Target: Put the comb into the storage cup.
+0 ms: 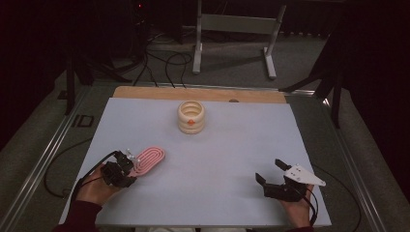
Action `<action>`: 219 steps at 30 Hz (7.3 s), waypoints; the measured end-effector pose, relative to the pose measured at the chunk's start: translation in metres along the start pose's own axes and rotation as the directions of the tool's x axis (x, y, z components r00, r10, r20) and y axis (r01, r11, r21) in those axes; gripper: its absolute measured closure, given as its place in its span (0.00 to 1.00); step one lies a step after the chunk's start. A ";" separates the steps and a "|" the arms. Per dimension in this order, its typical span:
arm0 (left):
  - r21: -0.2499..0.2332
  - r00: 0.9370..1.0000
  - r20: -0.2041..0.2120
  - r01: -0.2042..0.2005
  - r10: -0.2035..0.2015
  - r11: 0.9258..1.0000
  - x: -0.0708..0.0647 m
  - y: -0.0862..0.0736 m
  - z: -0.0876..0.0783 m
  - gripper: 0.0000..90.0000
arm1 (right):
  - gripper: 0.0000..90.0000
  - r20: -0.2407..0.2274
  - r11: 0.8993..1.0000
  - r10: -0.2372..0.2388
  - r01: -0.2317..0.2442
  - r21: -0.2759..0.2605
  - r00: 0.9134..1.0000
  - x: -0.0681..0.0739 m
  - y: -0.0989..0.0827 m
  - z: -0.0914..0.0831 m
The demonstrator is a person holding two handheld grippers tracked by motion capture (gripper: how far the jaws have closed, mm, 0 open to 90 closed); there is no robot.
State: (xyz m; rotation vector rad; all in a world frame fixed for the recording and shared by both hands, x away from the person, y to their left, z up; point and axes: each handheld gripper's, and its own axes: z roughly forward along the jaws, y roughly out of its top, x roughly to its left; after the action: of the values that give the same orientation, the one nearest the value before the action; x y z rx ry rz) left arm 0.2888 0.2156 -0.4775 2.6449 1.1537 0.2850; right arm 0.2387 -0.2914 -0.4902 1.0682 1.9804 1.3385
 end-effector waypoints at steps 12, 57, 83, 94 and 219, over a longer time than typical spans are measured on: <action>-0.088 0.999 -0.036 0.020 -0.023 0.996 -0.003 0.009 -0.004 0.78 | 0.10 -0.004 1.000 0.000 0.000 0.002 1.000 0.000 0.000 0.001; -0.332 0.998 -0.049 0.029 -0.048 0.943 -0.013 0.021 -0.025 0.78 | 0.10 0.001 1.000 0.010 -0.010 0.030 1.000 0.007 0.004 0.011; -0.375 0.997 -0.070 0.003 -0.031 0.927 -0.021 0.028 -0.026 0.78 | 0.10 -0.086 0.998 0.066 -0.066 0.010 0.994 0.007 0.038 0.032; -0.397 0.997 -0.079 -0.010 -0.023 0.918 -0.027 0.031 -0.024 0.78 | 0.10 -0.139 0.995 0.103 -0.099 0.031 0.985 0.008 0.051 0.042; -0.588 0.986 -0.166 -0.128 0.035 0.799 -0.084 0.055 -0.034 0.78 | 0.53 -0.417 0.953 0.292 -0.224 0.205 0.861 0.123 0.144 0.149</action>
State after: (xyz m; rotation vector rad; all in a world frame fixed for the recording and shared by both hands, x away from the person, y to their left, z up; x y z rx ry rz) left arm 0.2614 0.1217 -0.4353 2.1289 0.8039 0.7407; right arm 0.3310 -0.0829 -0.4115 1.2170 2.3620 1.7244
